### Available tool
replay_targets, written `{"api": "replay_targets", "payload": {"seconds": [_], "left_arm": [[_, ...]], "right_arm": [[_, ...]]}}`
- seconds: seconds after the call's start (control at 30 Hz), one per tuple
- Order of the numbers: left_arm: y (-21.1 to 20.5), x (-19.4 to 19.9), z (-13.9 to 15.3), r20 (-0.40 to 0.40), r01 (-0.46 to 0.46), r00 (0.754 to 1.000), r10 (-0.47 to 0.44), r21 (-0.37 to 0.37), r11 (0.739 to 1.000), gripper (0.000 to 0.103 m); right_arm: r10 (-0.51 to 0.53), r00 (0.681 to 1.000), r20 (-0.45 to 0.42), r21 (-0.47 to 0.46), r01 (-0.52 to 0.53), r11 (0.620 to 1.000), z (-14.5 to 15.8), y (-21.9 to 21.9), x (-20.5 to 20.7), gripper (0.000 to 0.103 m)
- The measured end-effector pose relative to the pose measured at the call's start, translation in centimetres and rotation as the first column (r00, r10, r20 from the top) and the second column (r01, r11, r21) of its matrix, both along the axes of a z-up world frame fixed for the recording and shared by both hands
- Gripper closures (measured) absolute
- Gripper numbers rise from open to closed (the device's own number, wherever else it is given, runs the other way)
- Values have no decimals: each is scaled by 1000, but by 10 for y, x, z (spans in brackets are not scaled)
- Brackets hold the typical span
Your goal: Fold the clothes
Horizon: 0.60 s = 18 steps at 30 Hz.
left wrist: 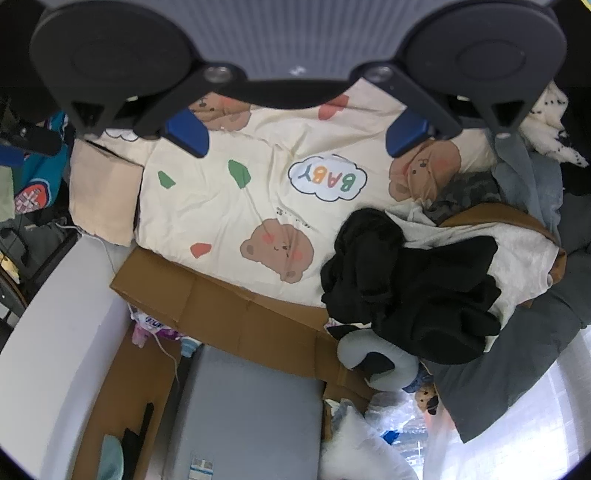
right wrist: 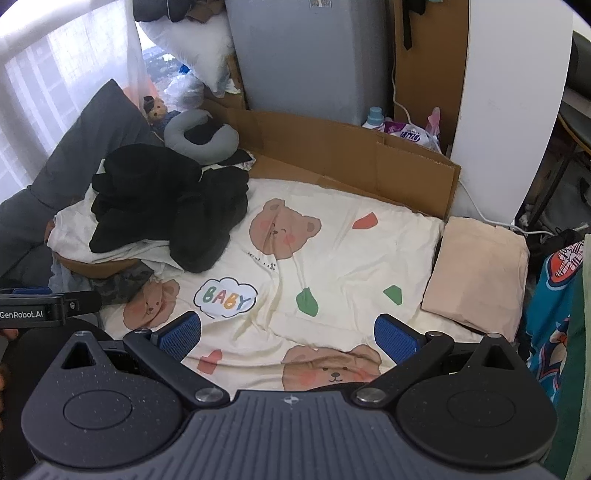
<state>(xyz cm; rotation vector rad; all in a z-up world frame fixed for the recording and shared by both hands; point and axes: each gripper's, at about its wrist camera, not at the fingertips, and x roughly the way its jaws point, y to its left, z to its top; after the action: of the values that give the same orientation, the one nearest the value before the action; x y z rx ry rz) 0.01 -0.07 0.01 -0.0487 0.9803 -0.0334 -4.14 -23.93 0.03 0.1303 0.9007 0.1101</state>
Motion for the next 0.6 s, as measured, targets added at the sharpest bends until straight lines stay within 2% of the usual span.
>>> {"api": "replay_targets", "payload": {"seconds": [0.3,0.6], "left_arm": [[-7,1,1,-7,-10,1000,10,14,1000,0],[-1,3,-4,-9,-15,1000,15,-14,1000,0]], "right_arm": [[-1,1000,-31,-17,1,1000,-2,-1,-1,0],[-3,1000,-27,6,3,1000,-5,-6,1,0]]}}
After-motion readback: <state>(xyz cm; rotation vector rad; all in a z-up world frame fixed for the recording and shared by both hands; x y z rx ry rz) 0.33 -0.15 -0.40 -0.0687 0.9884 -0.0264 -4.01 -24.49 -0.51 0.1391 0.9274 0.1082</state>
